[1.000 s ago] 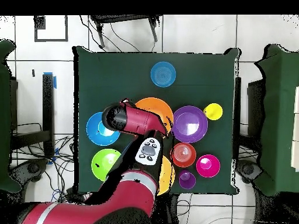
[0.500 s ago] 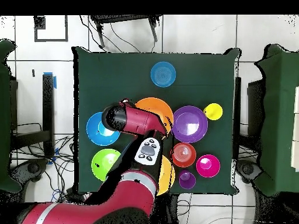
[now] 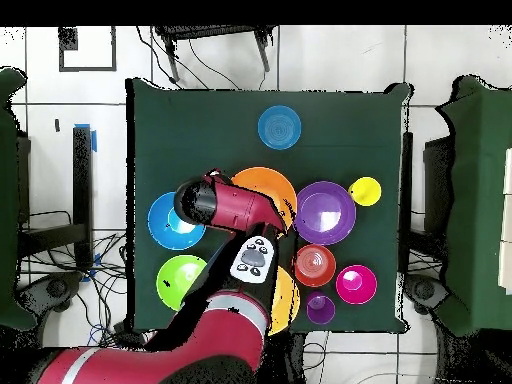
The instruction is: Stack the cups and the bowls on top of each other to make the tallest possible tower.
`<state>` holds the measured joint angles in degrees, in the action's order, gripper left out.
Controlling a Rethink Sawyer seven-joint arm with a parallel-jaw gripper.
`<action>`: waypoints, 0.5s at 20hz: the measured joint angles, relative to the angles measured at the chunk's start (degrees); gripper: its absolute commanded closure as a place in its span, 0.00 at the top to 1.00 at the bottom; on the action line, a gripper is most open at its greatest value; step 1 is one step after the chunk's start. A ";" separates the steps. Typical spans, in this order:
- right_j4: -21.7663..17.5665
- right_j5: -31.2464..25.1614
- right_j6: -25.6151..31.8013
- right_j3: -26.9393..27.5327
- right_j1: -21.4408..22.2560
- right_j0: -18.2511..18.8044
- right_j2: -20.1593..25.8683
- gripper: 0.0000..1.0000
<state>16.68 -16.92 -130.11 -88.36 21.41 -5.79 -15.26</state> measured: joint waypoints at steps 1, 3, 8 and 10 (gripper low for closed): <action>0.00 0.00 0.00 0.01 0.00 -0.01 0.00 1.00; 0.00 0.00 0.00 0.01 0.01 -0.04 0.00 1.00; 0.00 -0.02 0.00 0.01 0.08 -0.19 -0.01 1.00; 0.00 -0.02 0.00 0.01 0.13 -0.31 -0.01 1.00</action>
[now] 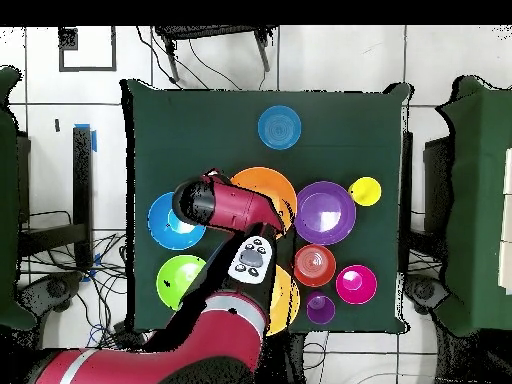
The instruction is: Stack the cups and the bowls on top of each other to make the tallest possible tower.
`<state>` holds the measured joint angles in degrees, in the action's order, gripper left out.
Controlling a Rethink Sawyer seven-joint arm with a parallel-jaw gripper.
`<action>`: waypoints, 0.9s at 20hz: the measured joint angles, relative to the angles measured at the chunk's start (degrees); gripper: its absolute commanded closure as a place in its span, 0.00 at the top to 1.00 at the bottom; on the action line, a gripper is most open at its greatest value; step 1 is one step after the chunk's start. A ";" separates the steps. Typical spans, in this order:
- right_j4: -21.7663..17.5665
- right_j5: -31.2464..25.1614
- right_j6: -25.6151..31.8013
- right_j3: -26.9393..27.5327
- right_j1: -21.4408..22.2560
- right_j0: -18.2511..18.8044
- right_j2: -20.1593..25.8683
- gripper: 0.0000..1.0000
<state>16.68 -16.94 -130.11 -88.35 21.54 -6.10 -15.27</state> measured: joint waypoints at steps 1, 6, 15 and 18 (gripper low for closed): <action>0.00 0.01 0.00 0.00 0.01 -0.05 0.00 1.00; 0.00 0.00 0.00 0.00 0.18 -0.22 0.00 0.00; -0.01 0.00 0.00 0.02 0.44 -0.21 -0.06 0.00; -0.01 0.00 0.00 0.02 0.44 -0.31 -0.17 0.00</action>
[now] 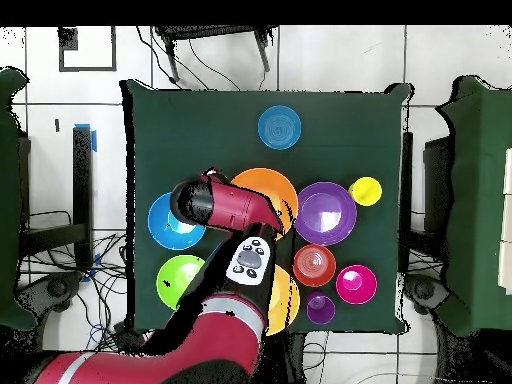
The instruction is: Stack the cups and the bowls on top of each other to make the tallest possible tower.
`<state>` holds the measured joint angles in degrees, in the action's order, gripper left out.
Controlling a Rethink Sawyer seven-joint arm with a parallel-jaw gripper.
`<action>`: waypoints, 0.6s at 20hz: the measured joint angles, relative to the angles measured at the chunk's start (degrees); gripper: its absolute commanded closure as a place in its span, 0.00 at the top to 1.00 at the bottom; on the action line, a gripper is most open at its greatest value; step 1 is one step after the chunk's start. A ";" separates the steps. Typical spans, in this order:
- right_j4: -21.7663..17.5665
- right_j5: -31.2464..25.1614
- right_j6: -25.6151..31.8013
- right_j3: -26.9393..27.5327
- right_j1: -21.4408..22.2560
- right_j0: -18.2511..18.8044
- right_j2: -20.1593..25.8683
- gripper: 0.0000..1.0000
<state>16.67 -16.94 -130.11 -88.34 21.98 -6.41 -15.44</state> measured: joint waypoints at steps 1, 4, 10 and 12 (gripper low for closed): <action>0.00 0.00 0.00 0.00 0.00 -0.06 -0.07 0.00; 0.00 -0.01 0.00 0.00 0.00 -0.20 -0.21 0.00; -0.01 -1.38 0.00 -0.02 0.58 -0.36 -0.62 0.00; -0.01 -2.22 0.00 -0.02 1.04 -0.37 -0.75 0.00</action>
<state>16.66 -19.16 -130.11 -88.36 23.01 -6.79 -16.19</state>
